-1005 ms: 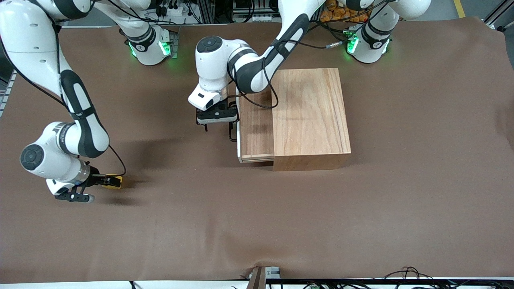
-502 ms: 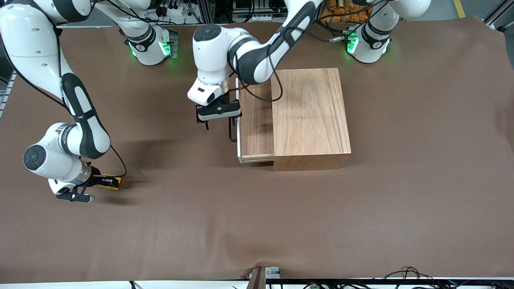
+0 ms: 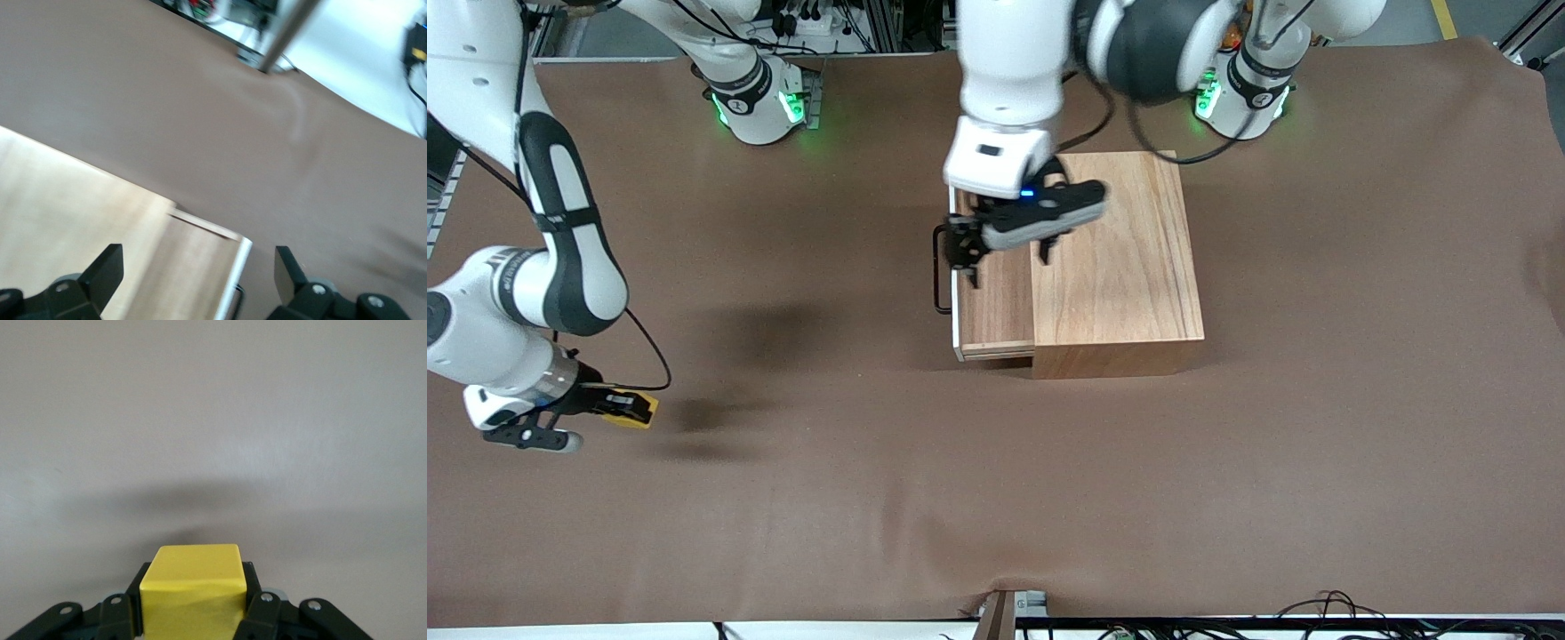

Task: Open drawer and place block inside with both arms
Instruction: 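Lift the yellow cube with the right gripper while the left gripper withdraws, then carry the yellow cube with the right gripper over the open drawer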

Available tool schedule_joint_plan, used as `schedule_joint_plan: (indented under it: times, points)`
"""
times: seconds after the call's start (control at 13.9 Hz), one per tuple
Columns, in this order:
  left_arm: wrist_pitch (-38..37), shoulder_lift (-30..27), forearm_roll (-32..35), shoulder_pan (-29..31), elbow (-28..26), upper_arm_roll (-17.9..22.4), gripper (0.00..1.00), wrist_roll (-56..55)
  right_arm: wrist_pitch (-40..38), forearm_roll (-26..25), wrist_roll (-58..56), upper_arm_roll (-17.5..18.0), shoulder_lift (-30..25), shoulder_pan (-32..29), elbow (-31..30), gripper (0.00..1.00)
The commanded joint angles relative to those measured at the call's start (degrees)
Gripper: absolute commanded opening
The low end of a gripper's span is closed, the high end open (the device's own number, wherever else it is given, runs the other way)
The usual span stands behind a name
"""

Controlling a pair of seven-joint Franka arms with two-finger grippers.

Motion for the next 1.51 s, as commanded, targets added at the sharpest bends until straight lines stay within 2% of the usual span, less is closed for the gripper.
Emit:
schedule_joint_plan:
  times: [0.0,0.22,0.5,0.72,0.86,1.0,1.22,1.44]
  points:
    - [-6.6,-5.4,1.1,4.8,-2.6,-0.8,1.00,4.7,-4.3,0.9,-0.3,0.3,-1.7,1.5,4.4,0.18]
    - [-12.0,-8.7,1.7,11.3,-2.7,-0.7,1.00,12.2,-8.3,1.0,3.5,0.3,-1.5,3.5,8.7,0.18]
    - [-20.0,-14.8,0.7,19.7,-3.1,-1.1,1.00,27.4,-8.8,1.0,4.9,0.4,-1.8,5.4,9.1,0.19]
    - [-24.4,-19.5,0.4,25.0,-6.0,-1.2,1.00,42.7,-9.8,1.0,9.8,0.4,-1.9,9.1,9.8,0.19]
    - [-28.4,-20.5,-2.3,30.9,-6.5,-1.2,1.00,49.4,-10.4,1.0,14.5,0.3,-2.2,12.1,10.2,0.19]
    - [-29.2,-21.3,-3.8,35.9,-7.6,-1.1,1.00,56.0,-13.2,1.0,17.1,0.3,-3.2,14.6,10.1,0.19]
    - [-29.1,-23.7,-3.9,40.3,-11.6,-1.1,1.00,61.3,-16.6,1.0,17.9,0.4,-4.7,20.8,10.1,0.19]
    - [-28.4,-26.2,-3.9,45.0,-15.8,-1.1,1.00,70.7,-18.0,0.9,26.0,0.2,-5.4,30.5,9.8,0.19]
